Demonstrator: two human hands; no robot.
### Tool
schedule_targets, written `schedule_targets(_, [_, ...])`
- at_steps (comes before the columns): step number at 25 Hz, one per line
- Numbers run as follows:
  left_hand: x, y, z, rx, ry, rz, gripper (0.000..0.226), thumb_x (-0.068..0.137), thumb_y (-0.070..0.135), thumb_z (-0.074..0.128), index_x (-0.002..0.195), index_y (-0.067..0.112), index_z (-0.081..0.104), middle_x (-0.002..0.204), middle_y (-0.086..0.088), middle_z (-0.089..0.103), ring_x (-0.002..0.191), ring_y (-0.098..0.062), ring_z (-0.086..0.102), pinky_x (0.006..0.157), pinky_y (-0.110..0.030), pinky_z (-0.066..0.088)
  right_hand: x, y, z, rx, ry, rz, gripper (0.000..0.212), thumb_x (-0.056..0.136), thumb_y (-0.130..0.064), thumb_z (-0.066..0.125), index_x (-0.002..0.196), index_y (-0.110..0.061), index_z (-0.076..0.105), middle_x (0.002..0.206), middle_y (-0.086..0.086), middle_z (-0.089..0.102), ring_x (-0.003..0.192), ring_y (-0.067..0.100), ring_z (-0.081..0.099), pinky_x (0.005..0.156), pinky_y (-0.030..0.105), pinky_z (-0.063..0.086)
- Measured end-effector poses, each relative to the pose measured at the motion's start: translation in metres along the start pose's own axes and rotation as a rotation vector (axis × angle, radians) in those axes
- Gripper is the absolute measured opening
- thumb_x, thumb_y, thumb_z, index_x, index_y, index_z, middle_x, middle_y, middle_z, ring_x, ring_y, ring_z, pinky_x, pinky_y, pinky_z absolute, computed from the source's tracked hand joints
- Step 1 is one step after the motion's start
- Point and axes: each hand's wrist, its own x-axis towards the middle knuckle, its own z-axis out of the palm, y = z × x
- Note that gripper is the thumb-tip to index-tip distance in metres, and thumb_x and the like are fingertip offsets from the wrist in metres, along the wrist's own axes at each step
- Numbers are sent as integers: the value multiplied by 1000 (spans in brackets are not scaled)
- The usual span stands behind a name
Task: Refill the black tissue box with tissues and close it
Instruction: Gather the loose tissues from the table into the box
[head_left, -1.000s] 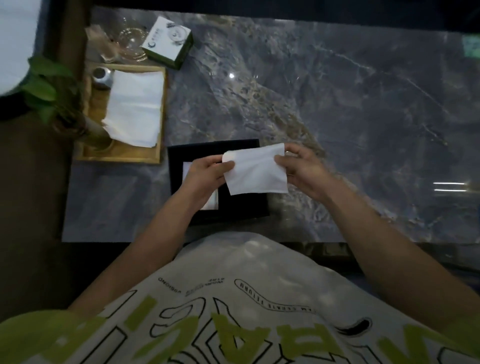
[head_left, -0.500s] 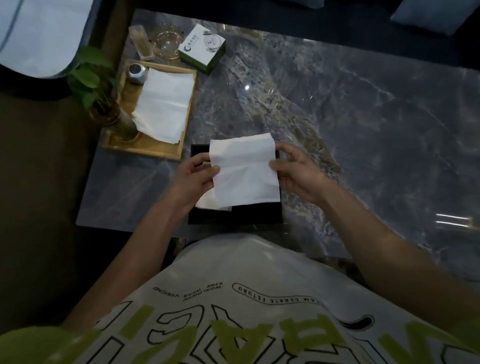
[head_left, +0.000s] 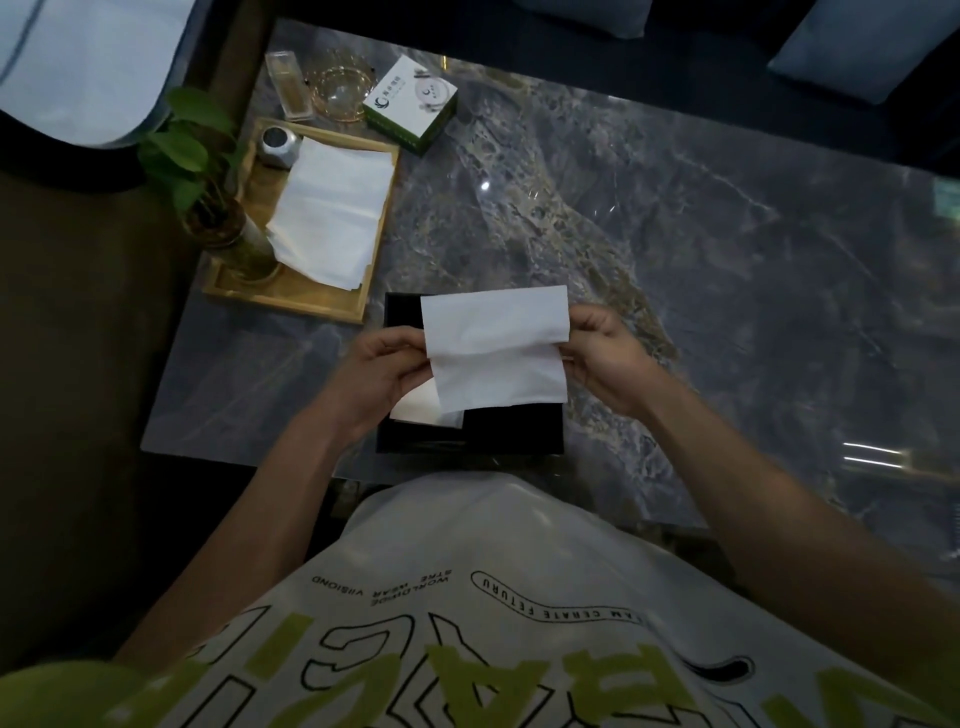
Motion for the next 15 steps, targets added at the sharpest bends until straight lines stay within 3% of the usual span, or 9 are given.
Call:
schedule_targets(4, [2, -3, -5, 56, -8, 1, 46, 93, -7, 45, 76, 21, 78, 90, 4, 78, 93, -11, 72, 77, -20, 56, -1, 1, 5, -83, 41, -57, 29, 93, 10, 49, 100, -8, 70, 75, -11, 76, 70, 4, 72, 58, 19, 56])
schedule_targets(8, [6, -1, -3, 33, 37, -66, 34, 86, 10, 46, 94, 18, 78, 101, -4, 77, 96, -17, 72, 73, -23, 57, -1, -1, 9, -128, 81, -126, 33, 92, 10, 48, 114, -7, 65, 79, -12, 76, 75, 2, 72, 62, 18, 55])
schedule_targets(11, [8, 4, 1, -81, 117, -151, 35, 80, 22, 49, 105, 9, 69, 102, -9, 75, 91, -21, 74, 68, -28, 59, 0, -3, 12, -127, 82, -101, 32, 93, 9, 43, 107, -5, 69, 89, -5, 74, 75, 3, 71, 64, 18, 55])
schedule_targets(15, [8, 5, 4, -71, 152, -116, 32, 84, 28, 50, 106, 11, 67, 101, -6, 75, 91, -19, 73, 68, -28, 58, 1, -5, 13, -117, 63, -81, 41, 85, 5, 39, 84, -13, 76, 84, -11, 77, 79, 6, 72, 69, 23, 57])
